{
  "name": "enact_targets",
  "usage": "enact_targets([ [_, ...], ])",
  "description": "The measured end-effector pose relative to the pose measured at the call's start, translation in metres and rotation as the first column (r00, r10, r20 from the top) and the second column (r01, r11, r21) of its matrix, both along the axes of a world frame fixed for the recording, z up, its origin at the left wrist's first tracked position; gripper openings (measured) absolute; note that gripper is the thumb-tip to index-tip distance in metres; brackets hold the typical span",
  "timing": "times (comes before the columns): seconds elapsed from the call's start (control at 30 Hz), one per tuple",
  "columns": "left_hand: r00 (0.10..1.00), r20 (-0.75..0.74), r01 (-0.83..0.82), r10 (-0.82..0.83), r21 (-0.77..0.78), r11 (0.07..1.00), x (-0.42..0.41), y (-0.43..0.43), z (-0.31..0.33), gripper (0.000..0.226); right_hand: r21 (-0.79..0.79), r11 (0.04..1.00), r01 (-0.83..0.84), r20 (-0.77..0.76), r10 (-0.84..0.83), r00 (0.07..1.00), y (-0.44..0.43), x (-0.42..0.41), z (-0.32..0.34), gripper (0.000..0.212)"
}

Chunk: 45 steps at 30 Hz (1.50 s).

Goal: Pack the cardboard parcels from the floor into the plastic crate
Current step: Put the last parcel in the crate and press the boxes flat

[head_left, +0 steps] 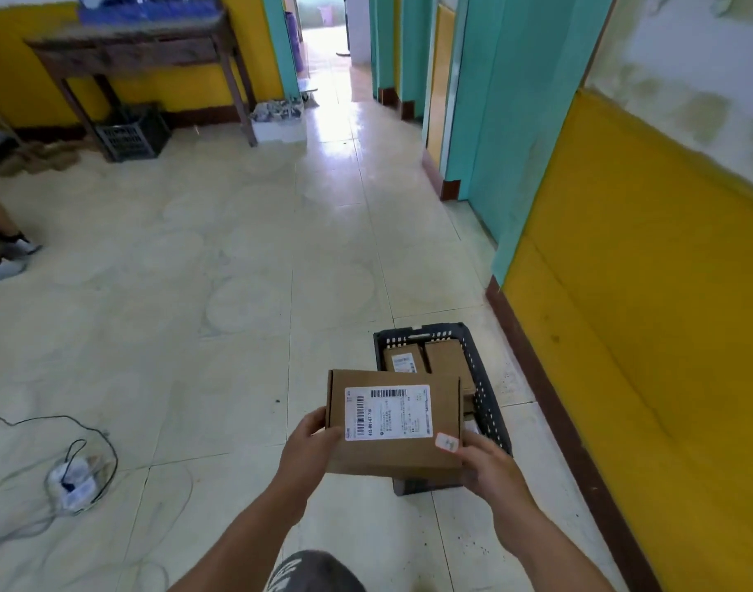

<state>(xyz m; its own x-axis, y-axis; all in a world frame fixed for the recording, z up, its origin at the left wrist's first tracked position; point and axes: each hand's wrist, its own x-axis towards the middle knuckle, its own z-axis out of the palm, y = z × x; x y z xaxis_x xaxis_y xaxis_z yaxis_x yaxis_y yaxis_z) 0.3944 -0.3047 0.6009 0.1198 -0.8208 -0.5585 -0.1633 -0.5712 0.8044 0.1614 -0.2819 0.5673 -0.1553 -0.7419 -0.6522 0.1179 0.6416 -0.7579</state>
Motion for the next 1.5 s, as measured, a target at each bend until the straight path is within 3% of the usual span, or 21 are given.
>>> enact_targets([
  [0.2, 0.989, -0.032, 0.146, -0.146, -0.013, 0.989, 0.024, -0.145, -0.033, 0.032, 0.032, 0.99, 0.135, -0.081, -0.132, 0.988, -0.105, 0.032, -0.027, 0.036],
  [0.4, 0.906, -0.033, 0.422, -0.421, 0.058, 0.905, 0.046, -0.269, -0.065, 0.034, 0.099, 0.908, 0.407, -0.128, -0.394, 0.91, -0.165, 0.084, -0.036, 0.034],
  [0.57, 0.762, -0.005, 0.641, -0.647, 0.139, 0.755, 0.01, -0.327, -0.076, 0.038, 0.134, 0.723, 0.678, -0.135, -0.664, 0.735, -0.173, 0.102, -0.035, 0.022],
  [0.77, 0.483, 0.04, 0.856, -0.875, 0.187, 0.482, -0.059, -0.344, -0.099, 0.023, 0.208, 0.49, 0.847, -0.155, -0.838, 0.523, -0.162, 0.087, -0.069, 0.028],
  [0.93, 0.368, 0.115, 0.881, -0.923, 0.273, 0.386, -0.104, -0.367, -0.134, 0.03, 0.291, 0.457, 0.841, -0.134, -0.851, 0.508, -0.175, 0.06, -0.119, 0.015],
  [1.07, 0.311, 0.099, 0.886, -0.945, 0.33, 0.326, -0.135, -0.394, -0.197, 0.02, 0.353, 0.441, 0.826, -0.174, -0.836, 0.52, -0.2, 0.042, -0.183, 0.01],
  [1.2, 0.254, -0.003, 0.878, -0.967, 0.419, 0.23, -0.169, -0.422, -0.296, 0.016, 0.423, 0.336, 0.842, -0.23, -0.859, 0.458, -0.229, 0.021, -0.263, 0.021],
  [1.3, 0.161, 0.012, 0.879, -0.987, 0.452, 0.149, -0.192, -0.439, -0.376, 0.028, 0.455, 0.255, 0.853, -0.271, -0.873, 0.406, -0.241, 0.01, -0.329, 0.021],
  [1.5, -0.045, 0.025, 0.925, -0.999, 0.38, -0.032, -0.24, -0.442, -0.48, 0.026, 0.444, 0.286, 0.849, -0.369, -0.806, 0.464, -0.25, -0.014, -0.422, 0.015],
])
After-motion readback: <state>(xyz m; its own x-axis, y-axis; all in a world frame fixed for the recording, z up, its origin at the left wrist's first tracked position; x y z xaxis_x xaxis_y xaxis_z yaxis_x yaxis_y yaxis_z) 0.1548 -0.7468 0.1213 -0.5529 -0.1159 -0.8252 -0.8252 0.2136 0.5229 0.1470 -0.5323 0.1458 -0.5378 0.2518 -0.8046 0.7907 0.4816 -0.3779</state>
